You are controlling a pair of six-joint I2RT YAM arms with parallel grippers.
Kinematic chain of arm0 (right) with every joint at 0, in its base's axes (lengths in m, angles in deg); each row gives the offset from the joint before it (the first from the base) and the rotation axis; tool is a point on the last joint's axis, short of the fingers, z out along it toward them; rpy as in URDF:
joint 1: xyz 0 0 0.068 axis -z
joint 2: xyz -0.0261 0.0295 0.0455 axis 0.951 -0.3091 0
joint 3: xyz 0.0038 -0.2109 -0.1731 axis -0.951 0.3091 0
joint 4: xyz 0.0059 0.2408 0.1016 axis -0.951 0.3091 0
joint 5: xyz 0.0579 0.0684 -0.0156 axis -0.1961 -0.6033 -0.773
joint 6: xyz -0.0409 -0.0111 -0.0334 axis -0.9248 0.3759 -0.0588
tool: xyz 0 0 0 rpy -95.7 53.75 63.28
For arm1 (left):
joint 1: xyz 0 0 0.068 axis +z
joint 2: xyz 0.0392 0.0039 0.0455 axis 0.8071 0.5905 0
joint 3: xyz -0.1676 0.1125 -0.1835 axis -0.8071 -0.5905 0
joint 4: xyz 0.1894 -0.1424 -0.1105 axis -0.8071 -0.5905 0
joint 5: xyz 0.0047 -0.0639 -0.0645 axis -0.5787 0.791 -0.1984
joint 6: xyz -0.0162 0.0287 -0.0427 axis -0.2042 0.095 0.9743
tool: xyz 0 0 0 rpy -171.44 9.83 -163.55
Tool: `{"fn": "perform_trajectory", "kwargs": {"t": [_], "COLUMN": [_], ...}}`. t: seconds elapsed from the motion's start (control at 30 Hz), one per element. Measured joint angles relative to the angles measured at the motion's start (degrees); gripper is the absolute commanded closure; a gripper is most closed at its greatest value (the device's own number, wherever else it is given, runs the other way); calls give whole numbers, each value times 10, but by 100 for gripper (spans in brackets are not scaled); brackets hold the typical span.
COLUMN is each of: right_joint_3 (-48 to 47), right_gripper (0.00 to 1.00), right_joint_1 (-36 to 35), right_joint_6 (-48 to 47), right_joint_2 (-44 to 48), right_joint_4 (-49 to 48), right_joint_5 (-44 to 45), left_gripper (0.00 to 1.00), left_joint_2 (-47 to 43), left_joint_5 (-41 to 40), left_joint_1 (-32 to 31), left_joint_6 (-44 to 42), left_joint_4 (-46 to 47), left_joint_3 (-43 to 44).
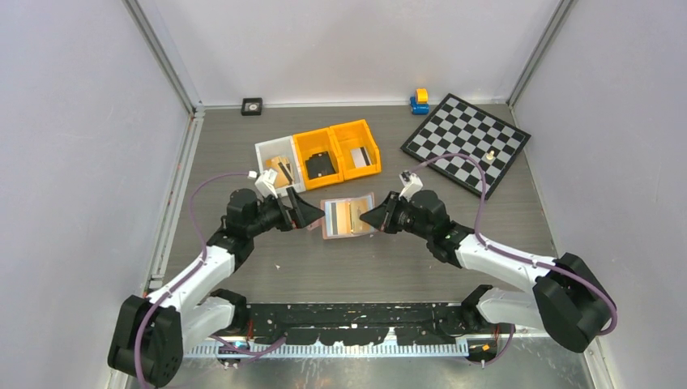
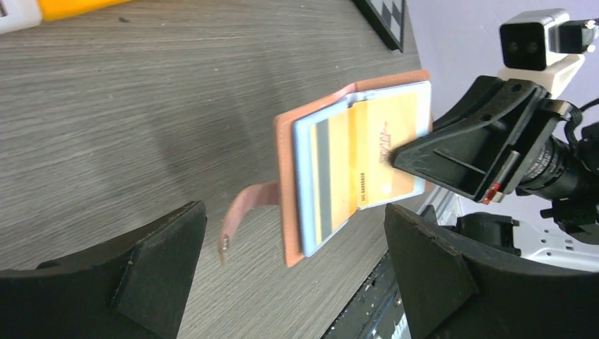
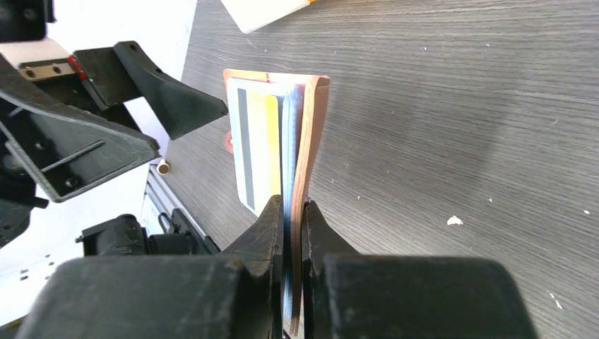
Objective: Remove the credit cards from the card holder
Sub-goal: Remove the credit card from the card holder.
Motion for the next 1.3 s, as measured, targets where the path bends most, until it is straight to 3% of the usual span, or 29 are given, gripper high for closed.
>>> {"fn": "perform_trajectory", "kwargs": {"t": [0.43, 0.97, 1.23, 1.3], "right_joint_3": [37, 42, 42, 42], "right_gripper": [100, 99, 100, 99], "right_joint_1": [42, 46, 46, 46], "right_joint_6": [63, 83, 82, 82], "right_joint_2": [0, -2, -2, -2], "right_joint_4": [-98, -142, -132, -131], "right_joint_5": [-68, -99, -99, -99], "left_gripper": [0, 5, 19, 9], "left_joint_2": [73, 120, 68, 60], "left_joint_5": [10, 102, 94, 94], "left_joint_1": [15, 21, 56, 61], "left_joint_6": [21, 92, 106, 110], "left_joint_4": [14, 189, 185, 189], "left_joint_3": [-13, -36, -59, -63]}}
